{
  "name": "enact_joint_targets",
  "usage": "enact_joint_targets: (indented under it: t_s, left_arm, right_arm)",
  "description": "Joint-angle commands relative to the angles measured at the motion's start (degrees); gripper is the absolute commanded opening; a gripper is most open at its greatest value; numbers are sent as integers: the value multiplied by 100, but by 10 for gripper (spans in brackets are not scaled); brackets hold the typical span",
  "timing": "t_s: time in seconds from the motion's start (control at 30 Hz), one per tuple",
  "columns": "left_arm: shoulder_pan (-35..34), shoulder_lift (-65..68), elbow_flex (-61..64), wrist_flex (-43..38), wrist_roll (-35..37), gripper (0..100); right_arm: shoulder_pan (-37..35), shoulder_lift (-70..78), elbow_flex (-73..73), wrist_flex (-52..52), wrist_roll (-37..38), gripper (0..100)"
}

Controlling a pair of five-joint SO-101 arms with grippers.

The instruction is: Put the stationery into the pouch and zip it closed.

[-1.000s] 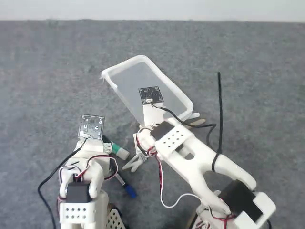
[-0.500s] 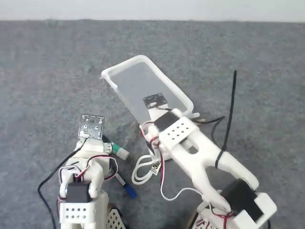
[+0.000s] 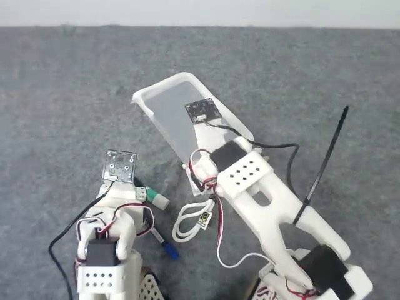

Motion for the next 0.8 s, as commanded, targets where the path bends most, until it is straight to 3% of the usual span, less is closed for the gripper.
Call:
enact_joint_targets:
  t_s: [0.0, 0.27, 0.43, 0.57, 0.77]
  left_arm:
    - [-35, -114, -57, -176, 9, 22]
    - [-35, -114, -57, -176, 9, 22]
    - [-35, -114, -57, -176, 9, 22]
    - [-35, -114, -57, -176, 9, 22]
    - [-35, -114, -57, -176, 9, 22]
  right_arm:
    - [-224, -338, 185, -523, 70, 7]
    - [-321, -180, 914, -1437, 70, 7]
    - [-312, 435, 923, -1411, 88, 7]
    - [-303, 725, 853, -708, 141, 7]
    - [-127, 716, 545, 400, 993, 7]
